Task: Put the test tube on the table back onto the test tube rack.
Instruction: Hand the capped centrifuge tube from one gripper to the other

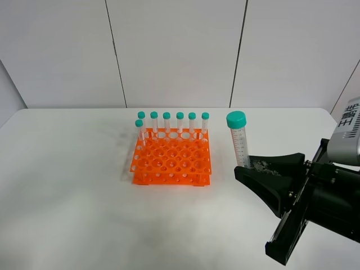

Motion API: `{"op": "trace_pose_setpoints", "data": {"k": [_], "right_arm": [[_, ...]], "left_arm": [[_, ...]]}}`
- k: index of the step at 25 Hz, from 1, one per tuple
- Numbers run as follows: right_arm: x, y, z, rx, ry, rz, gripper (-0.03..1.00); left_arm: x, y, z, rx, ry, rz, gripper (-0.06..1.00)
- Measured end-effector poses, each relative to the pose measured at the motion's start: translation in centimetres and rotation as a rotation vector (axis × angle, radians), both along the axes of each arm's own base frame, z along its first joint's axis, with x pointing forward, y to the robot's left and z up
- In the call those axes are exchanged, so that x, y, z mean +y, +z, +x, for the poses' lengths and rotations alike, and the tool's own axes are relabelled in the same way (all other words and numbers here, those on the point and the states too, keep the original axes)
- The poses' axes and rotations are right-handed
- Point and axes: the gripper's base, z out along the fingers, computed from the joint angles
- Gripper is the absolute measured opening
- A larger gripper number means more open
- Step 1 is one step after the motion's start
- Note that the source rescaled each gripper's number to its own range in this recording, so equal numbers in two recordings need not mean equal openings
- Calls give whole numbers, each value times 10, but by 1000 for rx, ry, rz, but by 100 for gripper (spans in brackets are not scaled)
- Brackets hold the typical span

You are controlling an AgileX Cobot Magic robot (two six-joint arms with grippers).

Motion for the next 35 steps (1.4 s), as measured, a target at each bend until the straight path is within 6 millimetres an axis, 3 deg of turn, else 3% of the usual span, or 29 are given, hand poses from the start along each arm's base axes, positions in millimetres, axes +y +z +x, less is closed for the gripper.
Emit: {"op": "trace_pose_setpoints", "data": {"k": [10,15,20,24,35], "right_arm": [[0,0,0,-6,2,-6,29],[4,-6,4,18,1,-34,29],[15,-20,15,52,-8,-78,29],[19,-27,20,68,-14,-96,29],[19,-22,18,44,-7,-54,29]], "left_arm": [[-13,5,-6,-40,-251,-64,100],[-25,23,-1,-105,-350,-176,100],[-31,42,8,-155,-417,-183,100],[-37,55,24,-168,-431,-192,100],[-77,61,90,-72,-593,-339,100]]}}
